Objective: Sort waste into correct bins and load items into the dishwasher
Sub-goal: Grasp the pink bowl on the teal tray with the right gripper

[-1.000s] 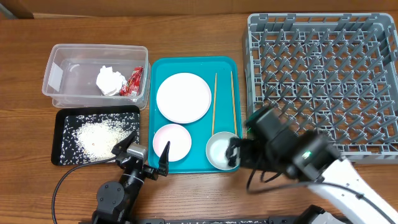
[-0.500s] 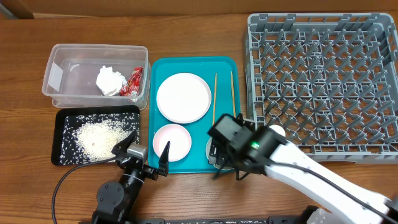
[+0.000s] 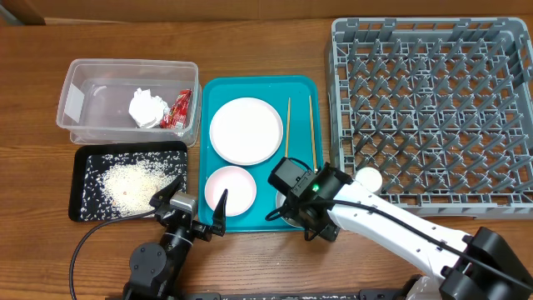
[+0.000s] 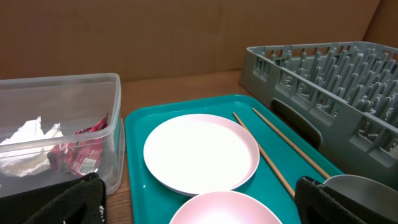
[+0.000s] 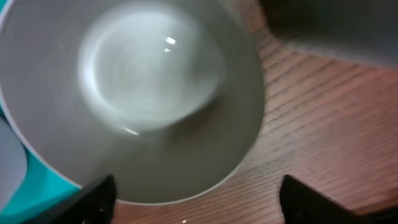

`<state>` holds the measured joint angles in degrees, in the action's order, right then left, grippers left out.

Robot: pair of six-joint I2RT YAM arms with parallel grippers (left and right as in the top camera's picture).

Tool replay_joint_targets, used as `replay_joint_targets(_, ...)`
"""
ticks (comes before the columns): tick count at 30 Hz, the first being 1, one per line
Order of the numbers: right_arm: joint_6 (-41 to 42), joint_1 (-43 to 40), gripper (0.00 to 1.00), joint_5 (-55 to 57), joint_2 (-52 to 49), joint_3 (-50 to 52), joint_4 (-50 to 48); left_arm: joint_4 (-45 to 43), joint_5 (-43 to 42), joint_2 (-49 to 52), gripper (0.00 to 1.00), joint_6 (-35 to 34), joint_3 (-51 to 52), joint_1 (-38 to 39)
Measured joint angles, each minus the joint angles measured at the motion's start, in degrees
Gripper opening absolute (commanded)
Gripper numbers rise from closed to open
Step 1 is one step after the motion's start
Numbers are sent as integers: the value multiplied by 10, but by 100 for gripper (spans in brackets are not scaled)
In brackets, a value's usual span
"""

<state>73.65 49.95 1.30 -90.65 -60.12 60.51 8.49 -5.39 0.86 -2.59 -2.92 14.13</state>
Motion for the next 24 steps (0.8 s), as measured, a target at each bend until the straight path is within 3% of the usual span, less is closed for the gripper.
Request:
replay_joint_targets(1,2,0,93,-2,0,2,-9,0,0,0,100,0,0,0)
replay_joint_targets(2,3,0,98,-5,0,2,-14,0,0,0,100,0,0,0)
replay_joint_targets(4,-16,-1,98,-11,0,2,-21,0,0,0,100,0,0,0)
replay_joint_targets(13,-28,-1,86,-27,0,3,-69,0,0,0,100,0,0,0)
replay_joint_targets(15,-81,1,79,-36,0,4,-139,0,0,0,100,0,0,0)
replay_joint_targets(18,-191,11,76,-54,0,3,-215,0,0,0,100,0,0,0)
replay_joint_targets(24,-292,25,72,-55,0,3,-231,0,0,0,100,0,0,0)
